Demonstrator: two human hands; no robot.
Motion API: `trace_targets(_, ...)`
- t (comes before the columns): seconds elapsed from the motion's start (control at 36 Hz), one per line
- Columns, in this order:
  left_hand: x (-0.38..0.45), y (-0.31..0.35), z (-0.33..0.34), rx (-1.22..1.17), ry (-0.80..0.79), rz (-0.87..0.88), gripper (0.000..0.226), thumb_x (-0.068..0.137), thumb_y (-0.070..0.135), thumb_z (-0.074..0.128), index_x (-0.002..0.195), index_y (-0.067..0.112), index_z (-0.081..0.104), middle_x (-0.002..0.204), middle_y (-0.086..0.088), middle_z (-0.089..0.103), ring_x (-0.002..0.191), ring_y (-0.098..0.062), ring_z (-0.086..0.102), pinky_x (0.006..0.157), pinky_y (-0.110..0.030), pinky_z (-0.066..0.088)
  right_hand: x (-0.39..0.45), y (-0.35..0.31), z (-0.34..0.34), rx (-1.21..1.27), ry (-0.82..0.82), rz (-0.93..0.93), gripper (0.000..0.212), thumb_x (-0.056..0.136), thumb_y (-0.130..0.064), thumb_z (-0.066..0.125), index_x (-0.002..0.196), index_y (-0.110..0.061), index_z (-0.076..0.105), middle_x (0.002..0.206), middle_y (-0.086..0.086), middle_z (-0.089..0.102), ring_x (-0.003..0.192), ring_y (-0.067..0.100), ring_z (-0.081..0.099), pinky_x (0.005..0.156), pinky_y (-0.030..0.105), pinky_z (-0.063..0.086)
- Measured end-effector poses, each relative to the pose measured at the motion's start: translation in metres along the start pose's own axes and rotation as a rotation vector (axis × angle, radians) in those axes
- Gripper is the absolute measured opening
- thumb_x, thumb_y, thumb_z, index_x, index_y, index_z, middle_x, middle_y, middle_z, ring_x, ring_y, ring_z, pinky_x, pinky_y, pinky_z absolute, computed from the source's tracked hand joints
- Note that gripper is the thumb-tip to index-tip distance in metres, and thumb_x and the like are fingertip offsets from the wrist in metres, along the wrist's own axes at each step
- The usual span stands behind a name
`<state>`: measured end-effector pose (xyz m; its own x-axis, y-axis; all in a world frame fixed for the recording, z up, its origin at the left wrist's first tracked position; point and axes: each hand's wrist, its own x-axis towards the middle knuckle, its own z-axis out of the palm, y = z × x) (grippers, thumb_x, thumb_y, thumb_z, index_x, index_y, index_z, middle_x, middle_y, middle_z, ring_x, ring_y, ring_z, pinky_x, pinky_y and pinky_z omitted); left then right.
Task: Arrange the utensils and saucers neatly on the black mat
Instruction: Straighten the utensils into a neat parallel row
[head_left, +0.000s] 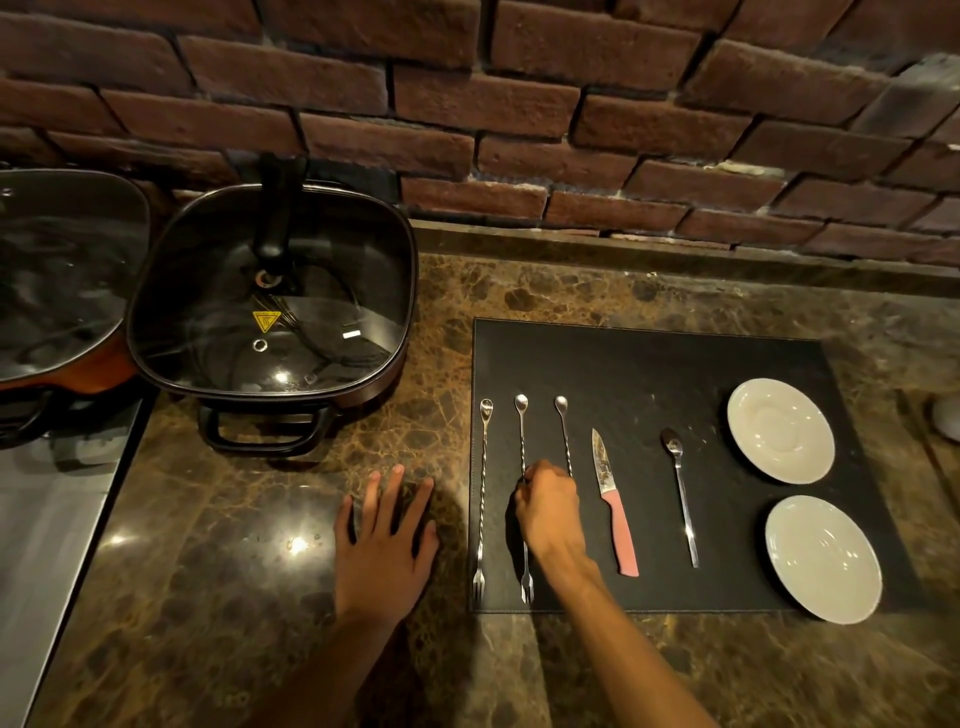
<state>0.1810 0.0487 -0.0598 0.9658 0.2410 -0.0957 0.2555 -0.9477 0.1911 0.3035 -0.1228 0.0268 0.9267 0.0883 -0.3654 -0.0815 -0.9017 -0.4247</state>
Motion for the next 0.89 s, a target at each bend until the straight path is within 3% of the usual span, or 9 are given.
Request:
trace_targets(0.22, 0.0, 0.004, -0.003, 0.008, -0.016, 0.01, 0.056, 0.102, 0.05, 0.026, 0.155, 0.035, 0.036, 0.165, -0.004, 0.033, 0.153, -0.029, 0.03, 0.12, -0.058, 0.025, -0.012, -0.012, 0.003, -0.057, 0.051, 0.007, 0.024, 0.094, -0.021, 0.051, 0.11, -0.005, 0.056, 0.112, 0.015, 0.06, 0.1, 0.034, 0.063, 0.085, 0.041, 0.053)
trace_targets(0.42, 0.0, 0.0, -0.006, 0.002, -0.023, -0.004, 0.056, 0.101, 0.049, 0.029, 0.155, 0.035, 0.037, 0.165, -0.004, 0.033, 0.153, -0.029, 0.03, 0.12, -0.058, 0.026, -0.025, -0.034, 0.03, -0.02, -0.046, -0.019, 0.017, 0.091, -0.019, 0.052, 0.102, -0.007, 0.059, 0.102, 0.014, 0.066, 0.092, 0.034, 0.066, 0.077, 0.039, 0.052)
trace_targets(0.56, 0.001, 0.003, -0.008, -0.008, -0.028, -0.005, 0.057, 0.101, 0.05, 0.028, 0.155, 0.035, 0.037, 0.165, -0.004, 0.032, 0.153, -0.029, 0.029, 0.12, -0.058, 0.025, -0.025, -0.033, 0.035, -0.028, -0.059, -0.011, 0.017, 0.086, -0.006, 0.048, 0.1, -0.008, 0.058, 0.103, 0.015, 0.064, 0.094, 0.036, 0.064, 0.077, 0.042, 0.051)
trace_targets(0.89, -0.001, 0.003, -0.007, -0.013, -0.02, -0.004, 0.056, 0.1, 0.05, 0.029, 0.154, 0.035, 0.039, 0.165, -0.004, 0.034, 0.153, -0.029, 0.03, 0.12, -0.058, 0.026, -0.018, -0.032, 0.03, -0.041, -0.059, -0.027, 0.021, 0.09, -0.007, 0.047, 0.107, -0.002, 0.058, 0.107, 0.02, 0.065, 0.097, 0.038, 0.065, 0.081, 0.043, 0.054)
